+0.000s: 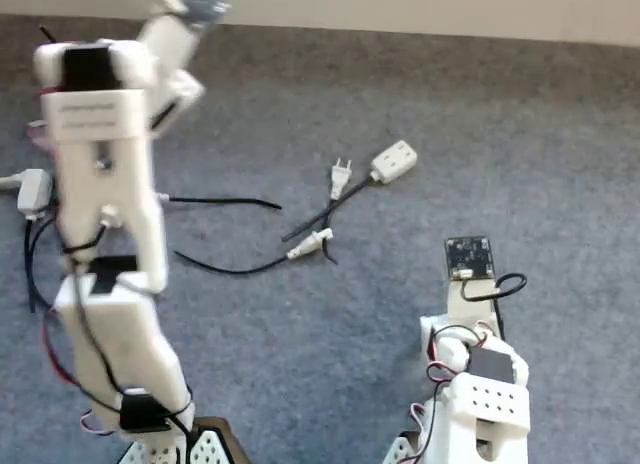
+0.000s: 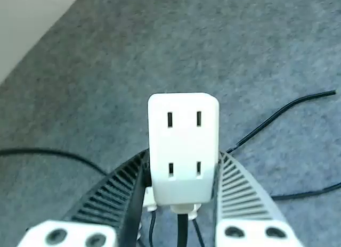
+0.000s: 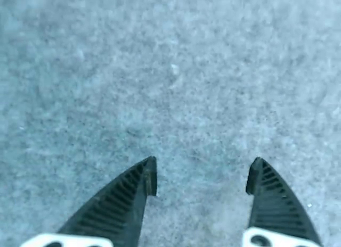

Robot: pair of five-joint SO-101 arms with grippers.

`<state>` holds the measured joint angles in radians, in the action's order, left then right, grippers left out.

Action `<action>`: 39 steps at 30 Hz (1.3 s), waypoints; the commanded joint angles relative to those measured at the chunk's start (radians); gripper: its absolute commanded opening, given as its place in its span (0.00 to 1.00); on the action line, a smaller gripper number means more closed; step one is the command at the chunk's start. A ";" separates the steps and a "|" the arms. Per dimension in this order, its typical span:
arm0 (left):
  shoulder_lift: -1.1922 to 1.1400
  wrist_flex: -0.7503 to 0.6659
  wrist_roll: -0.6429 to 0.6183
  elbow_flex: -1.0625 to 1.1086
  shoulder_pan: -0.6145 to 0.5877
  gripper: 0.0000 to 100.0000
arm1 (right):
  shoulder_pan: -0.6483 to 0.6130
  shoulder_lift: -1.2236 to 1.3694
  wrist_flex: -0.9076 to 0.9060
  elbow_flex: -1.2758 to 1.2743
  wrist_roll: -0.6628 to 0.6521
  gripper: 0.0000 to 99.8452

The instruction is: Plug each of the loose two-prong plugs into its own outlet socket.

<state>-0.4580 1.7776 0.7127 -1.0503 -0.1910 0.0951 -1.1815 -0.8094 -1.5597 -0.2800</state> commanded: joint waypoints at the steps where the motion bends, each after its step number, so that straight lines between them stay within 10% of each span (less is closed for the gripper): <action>1: 0.248 0.011 0.094 0.321 -0.042 0.02 | -0.012 -0.012 0.022 0.015 0.006 0.27; 10: 0.774 -0.006 0.275 1.230 0.205 0.02 | -0.068 -0.007 0.021 -0.016 0.006 0.27; 18: 1.007 -0.427 0.330 1.926 0.289 0.02 | -0.071 -0.007 0.021 -0.019 0.005 0.27; 30: 0.782 -0.660 0.385 2.068 0.309 0.03 | -0.071 -0.007 0.021 -0.019 0.005 0.27; 39: 0.792 -0.634 0.295 1.977 0.383 0.35 | -0.071 -0.007 0.021 -0.021 -0.031 0.27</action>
<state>0.2892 1.1178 1.0579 1.0012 0.1603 0.0399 -1.1815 -0.8032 -1.5827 -0.2831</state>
